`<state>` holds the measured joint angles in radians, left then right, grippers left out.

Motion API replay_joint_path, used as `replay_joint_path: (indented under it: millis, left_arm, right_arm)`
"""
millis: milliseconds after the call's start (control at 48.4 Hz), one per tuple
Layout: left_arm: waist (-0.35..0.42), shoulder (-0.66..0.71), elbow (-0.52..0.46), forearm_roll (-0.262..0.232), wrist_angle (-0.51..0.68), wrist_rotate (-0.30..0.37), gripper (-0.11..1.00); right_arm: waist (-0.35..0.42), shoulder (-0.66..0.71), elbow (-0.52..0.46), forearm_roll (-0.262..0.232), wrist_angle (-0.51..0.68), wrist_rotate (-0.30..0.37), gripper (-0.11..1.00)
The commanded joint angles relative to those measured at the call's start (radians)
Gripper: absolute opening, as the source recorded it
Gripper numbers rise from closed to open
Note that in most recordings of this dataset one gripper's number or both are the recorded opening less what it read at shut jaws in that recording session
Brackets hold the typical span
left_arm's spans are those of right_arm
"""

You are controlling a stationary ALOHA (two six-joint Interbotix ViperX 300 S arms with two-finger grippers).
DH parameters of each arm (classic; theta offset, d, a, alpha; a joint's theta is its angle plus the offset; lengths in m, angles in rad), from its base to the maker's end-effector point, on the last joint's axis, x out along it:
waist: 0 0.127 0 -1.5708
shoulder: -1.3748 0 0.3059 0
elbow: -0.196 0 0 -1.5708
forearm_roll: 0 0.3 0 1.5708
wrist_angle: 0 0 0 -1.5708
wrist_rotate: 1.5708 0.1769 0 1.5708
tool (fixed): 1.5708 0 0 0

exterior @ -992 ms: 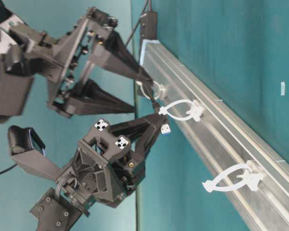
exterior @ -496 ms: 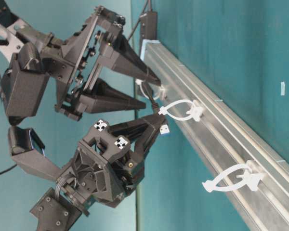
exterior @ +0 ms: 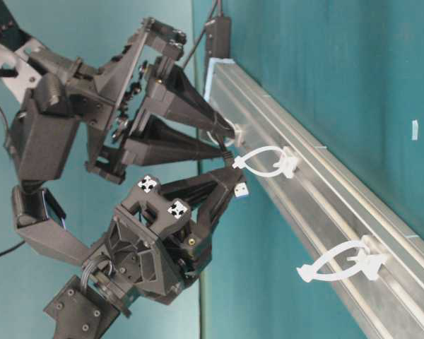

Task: Pass the USB cable through three rings with both arms.
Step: 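Pull the cable through the first ring with the left gripper toward the second ring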

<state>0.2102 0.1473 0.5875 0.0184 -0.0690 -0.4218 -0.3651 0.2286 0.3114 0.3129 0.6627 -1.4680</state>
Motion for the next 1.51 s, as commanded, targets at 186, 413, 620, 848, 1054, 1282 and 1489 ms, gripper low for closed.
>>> replay_joint_path:
  millis: [186, 413, 620, 848, 1054, 1282, 1489]
  left_arm:
    - [-0.003, -0.021, -0.017, 0.003, -0.014, 0.005, 0.10]
    - [-0.006, -0.021, -0.012, 0.005, -0.015, 0.003, 0.10]
    - [-0.012, -0.025, -0.009, 0.003, -0.017, 0.003, 0.10]
    - [-0.025, -0.055, 0.005, 0.003, -0.017, -0.002, 0.51]
    - [-0.051, -0.144, 0.063, 0.003, -0.017, 0.000, 0.95]
    - [-0.061, -0.319, 0.161, 0.003, -0.008, 0.000, 0.91]
    - [-0.072, -0.486, 0.250, 0.003, 0.046, 0.008, 0.92]
  right_arm:
    - [0.008, 0.012, -0.020, -0.055, -0.002, 0.029, 0.14]
    - [0.009, 0.015, -0.029, -0.063, -0.018, 0.040, 0.10]
    - [0.011, 0.015, -0.026, -0.080, -0.011, 0.038, 0.10]
    - [0.014, 0.015, -0.023, -0.129, -0.011, 0.040, 0.10]
    - [0.018, 0.014, -0.017, -0.135, -0.009, 0.038, 0.10]
    - [0.020, 0.008, 0.002, -0.137, -0.011, 0.038, 0.10]
    - [0.021, -0.002, 0.025, -0.137, -0.011, 0.038, 0.10]
